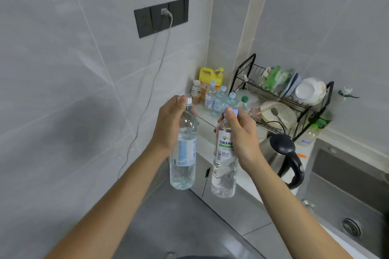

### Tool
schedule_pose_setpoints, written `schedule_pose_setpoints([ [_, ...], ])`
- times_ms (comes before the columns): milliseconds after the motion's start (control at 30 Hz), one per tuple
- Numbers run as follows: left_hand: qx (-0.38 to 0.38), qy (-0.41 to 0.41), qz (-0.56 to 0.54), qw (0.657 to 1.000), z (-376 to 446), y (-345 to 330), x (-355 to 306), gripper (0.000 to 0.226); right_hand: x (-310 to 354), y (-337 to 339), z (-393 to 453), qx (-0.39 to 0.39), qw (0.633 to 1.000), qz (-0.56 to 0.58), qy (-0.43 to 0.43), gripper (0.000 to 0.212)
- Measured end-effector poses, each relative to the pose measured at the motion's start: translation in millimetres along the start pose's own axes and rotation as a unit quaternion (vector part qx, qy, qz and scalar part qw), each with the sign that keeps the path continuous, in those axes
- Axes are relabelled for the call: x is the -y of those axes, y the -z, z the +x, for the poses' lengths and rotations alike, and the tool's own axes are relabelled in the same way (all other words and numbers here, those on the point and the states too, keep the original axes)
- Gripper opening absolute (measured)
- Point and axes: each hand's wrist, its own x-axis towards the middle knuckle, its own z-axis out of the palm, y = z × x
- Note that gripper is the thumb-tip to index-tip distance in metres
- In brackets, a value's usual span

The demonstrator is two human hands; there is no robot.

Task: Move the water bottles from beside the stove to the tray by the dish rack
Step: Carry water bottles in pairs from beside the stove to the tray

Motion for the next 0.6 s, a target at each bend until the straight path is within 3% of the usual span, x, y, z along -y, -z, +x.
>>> schedule_pose_setpoints([
  [133,0.046,-0.021,0.043,0.998,62.6,-12.6,23.8,0.042,-21.2,2.3,64.1,-0.009,1.000,-0.020,0.002,0.034],
  [300,0.061,-0.028,0.102,0.993,147.5,-44.5,52.2,0.022,-47.5,25.2,152.0,-0.022,0.997,-0.064,0.032,0.023],
  [433,0.092,-0.052,0.175,0.979,208.9,-62.5,81.9,0.013,-71.4,43.9,212.1,-0.023,0.994,-0.106,0.032,0.025],
  [600,0.147,-0.093,0.247,0.953,263.4,-71.5,120.5,0.018,-108.0,57.4,248.8,-0.061,0.982,-0.175,0.023,0.024],
])
